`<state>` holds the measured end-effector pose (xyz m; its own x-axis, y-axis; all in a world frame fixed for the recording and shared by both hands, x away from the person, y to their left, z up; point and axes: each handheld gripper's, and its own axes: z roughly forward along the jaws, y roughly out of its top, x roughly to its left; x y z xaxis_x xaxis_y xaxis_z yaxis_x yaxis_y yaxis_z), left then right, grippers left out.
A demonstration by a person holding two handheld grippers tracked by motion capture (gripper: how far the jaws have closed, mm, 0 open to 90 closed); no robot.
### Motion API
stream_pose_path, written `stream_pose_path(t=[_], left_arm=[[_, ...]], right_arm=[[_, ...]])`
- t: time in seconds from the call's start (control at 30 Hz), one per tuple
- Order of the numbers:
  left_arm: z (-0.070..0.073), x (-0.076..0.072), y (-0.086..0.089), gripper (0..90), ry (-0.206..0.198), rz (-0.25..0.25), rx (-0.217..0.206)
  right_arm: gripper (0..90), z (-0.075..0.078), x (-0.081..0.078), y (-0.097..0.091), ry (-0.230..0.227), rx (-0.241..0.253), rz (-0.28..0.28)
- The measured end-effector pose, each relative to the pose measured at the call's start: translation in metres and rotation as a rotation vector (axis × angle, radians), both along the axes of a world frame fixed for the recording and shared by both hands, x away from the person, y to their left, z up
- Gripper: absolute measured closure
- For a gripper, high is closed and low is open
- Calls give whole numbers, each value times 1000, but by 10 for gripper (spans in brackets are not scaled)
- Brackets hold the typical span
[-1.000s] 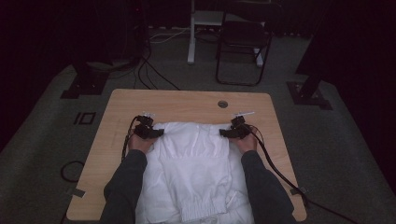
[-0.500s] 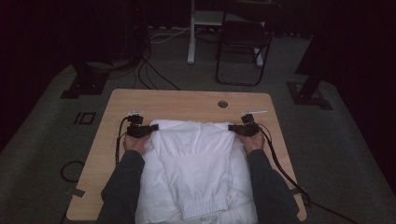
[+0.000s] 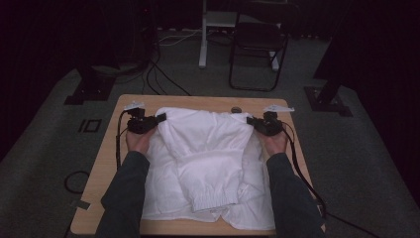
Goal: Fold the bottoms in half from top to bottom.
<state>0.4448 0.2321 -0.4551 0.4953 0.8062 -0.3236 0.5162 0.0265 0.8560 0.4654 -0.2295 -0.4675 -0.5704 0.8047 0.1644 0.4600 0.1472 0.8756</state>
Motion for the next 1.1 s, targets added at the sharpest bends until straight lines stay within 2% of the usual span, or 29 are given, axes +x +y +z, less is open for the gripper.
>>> stream_pose_path(t=[0.1,0.27,0.37,0.43,0.53,0.6,0.63,0.7,0.77,0.8,0.83,0.9,1.0,1.07,1.1], left_arm=[[0,-24,5,822,-38,-41,-5],[1,-67,8,820,-81,-93,34],[-1,-91,12,818,-96,-109,23],[-3,-104,12,817,-100,-115,32],[-15,-123,12,814,-87,-116,60],[-28,-130,12,812,-41,-119,74],[-35,-132,11,812,-20,-122,84],[-57,-135,8,811,59,-123,122],[-76,-134,5,812,119,-133,163],[-82,-134,2,812,129,-129,182],[-89,-132,0,812,135,-124,219],[-97,-126,-5,812,148,-113,234],[-96,-116,-13,811,134,-91,298],[-92,-108,-20,811,126,-69,355],[-91,-104,-23,811,125,-62,368]], right_arm=[[856,-4,-22,-4,-24,25,36],[856,-3,-62,-8,-72,21,79],[855,-5,-82,-11,-81,41,96],[855,-7,-96,-11,-86,50,106],[853,-15,-114,-10,-75,30,121],[852,-25,-124,-8,-52,1,124],[852,-31,-128,-6,-40,-20,127],[850,-45,-134,-4,-9,-58,135],[848,-61,-136,-2,28,-101,142],[848,-68,-135,0,42,-131,143],[848,-73,-134,1,59,-136,146],[848,-83,-128,6,88,-160,153],[847,-92,-117,11,116,-182,146],[846,-92,-110,13,112,-187,131],[846,-92,-106,14,107,-199,120]])
